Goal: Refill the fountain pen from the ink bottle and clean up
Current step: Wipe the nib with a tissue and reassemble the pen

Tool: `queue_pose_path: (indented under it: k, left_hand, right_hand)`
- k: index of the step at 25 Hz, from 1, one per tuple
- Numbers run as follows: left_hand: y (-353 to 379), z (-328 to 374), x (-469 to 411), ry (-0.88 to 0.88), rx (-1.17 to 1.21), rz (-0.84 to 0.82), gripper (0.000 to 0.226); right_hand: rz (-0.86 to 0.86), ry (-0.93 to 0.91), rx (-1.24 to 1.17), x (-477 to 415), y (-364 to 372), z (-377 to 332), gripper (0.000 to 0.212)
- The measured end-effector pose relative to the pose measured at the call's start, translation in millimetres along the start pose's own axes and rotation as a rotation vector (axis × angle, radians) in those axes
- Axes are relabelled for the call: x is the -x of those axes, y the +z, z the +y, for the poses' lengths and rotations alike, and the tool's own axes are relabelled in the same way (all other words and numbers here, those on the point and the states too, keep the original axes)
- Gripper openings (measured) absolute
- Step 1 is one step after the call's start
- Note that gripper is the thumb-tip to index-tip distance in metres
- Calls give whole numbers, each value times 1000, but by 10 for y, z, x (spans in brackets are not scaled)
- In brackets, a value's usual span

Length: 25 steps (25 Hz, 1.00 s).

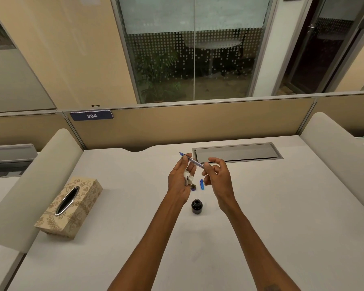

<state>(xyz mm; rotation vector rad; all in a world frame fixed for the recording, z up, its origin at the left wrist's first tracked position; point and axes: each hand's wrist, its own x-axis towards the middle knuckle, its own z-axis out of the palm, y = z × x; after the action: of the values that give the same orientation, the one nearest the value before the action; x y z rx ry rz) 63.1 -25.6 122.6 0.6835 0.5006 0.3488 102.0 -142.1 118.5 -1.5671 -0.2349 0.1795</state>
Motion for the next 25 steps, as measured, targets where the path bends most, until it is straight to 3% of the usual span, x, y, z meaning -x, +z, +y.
queue_pose_path:
  k: [2,6,9,13,18,20,25]
  left_hand:
    - [-2,4,-6,5,7,5,26]
    - [-17,-11,-27,3,-13,12,30]
    - [-28,-21,-41,-3,-37,9,28]
    - [-66,-44,-56,-19,-133,17,18]
    - [-98,-165,-81,-17,-216,60,17]
    - [-115,-221,-100,-41,-221,63,20]
    - [-242,-302,-182,-158,-205,41,35]
  right_hand:
    - [-11,11,12,-1,7,15,1]
    - [-43,1,61,-18,-7,35,19]
    - [-109,9,110,-33,-60,49,22]
    - [-211,-109,372,-80,-117,82,14]
    - [-163,-202,511,-151,-125,233,8]
    - [-165,-213,559,-153,-122,303,17]
    - [-39,-105,562,-133,-210,501,17]
